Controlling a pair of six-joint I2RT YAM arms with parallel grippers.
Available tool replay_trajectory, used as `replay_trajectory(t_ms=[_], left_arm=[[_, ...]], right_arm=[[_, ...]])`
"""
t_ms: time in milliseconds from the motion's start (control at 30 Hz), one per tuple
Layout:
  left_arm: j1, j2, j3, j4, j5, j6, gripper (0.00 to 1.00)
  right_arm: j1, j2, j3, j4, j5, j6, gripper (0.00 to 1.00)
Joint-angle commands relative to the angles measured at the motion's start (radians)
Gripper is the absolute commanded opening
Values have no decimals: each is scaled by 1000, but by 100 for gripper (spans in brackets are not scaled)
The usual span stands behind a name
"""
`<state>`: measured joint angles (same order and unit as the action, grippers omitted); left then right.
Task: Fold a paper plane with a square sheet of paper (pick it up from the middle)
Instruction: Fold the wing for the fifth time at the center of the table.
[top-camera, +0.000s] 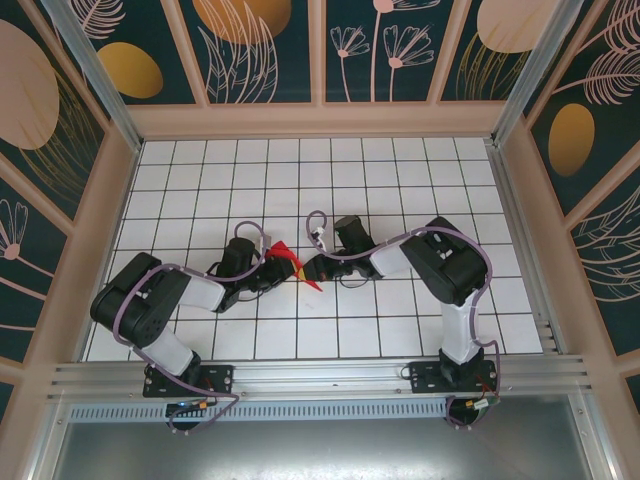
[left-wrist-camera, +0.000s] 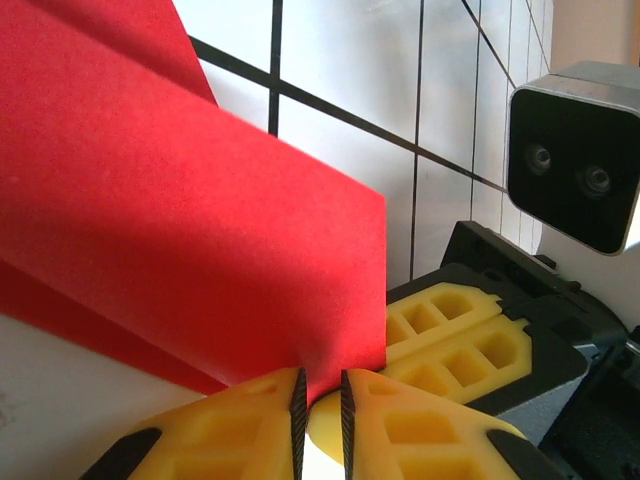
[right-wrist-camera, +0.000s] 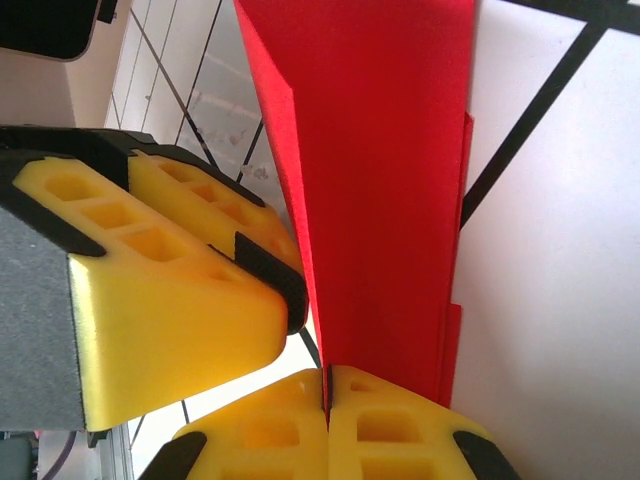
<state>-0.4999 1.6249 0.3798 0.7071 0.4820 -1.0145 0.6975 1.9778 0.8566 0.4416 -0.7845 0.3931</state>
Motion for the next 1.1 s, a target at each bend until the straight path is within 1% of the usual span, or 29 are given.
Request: replay_trajectory(t_ms=[0,200,333,700,900,1067], left_arm=[[-4,10,-11,29,-22,-5,20],[-3,-33,-16,47,-22,-9,20],[-4,-60,-12,33,-41,4,21],[-4,15,5,42,-40,-3,19],[-3,36,12,37,-51,2,18],[-4,41,26,-1,-73,10,17]], right_arm=[[21,18,20,-67,60,-47,0],[31,18,38,-118,106,-74,0],[42,25,54,-156,143,-93,0],[57,32,79,-207,187,-111,0],[59,25,82,-211,181,-111,0],[59,8,79,-217,175,-114,0]])
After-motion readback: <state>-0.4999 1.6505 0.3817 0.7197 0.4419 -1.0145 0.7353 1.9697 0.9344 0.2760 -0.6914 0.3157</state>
